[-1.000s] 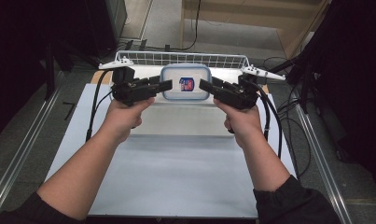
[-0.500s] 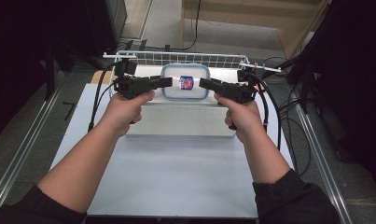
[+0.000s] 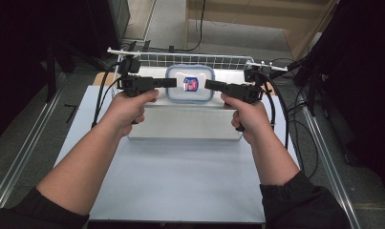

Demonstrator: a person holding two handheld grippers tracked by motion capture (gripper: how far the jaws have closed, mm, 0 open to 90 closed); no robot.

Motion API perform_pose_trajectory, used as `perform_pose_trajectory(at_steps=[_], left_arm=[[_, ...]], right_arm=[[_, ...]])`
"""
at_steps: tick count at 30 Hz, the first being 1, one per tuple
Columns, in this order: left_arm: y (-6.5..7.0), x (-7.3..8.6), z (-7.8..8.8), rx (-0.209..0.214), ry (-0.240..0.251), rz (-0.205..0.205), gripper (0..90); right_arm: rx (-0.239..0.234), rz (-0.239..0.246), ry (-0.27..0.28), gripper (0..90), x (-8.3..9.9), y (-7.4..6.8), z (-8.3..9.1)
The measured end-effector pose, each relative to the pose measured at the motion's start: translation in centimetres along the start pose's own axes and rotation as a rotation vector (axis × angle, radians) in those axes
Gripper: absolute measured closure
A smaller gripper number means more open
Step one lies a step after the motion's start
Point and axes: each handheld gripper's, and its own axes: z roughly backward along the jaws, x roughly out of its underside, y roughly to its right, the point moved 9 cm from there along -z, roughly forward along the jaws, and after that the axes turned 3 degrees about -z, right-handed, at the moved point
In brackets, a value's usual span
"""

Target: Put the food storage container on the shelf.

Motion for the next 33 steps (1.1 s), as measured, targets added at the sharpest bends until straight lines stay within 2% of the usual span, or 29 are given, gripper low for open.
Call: perform_pose_trajectory(at_steps=[7,11,12,33], left_arm=[[-0.4,-0.4,-0.3,-0.019,0.034,0.005,49.6],[-0.4,-0.6,-0.4,-0.03,0.033,-0.001,49.0],[-0.4,-0.6,-0.5,-0.036,0.034,-0.006,49.2],[-0.9,-0.8,-1.2,-0.079,0.049,-0.02,43.2]], right_arm=[[0.016,-0.002,-0.003,53.9,0.1,0.3,-0.5],[0.021,-0.017,0.013,52.7,-0.1,0.4,-0.7],[0.034,-0.012,0.011,51.7,-0.1,0.6,-0.9],[0.069,-0.018,0.052,46.1,-0.5,1.1,-1.8]])
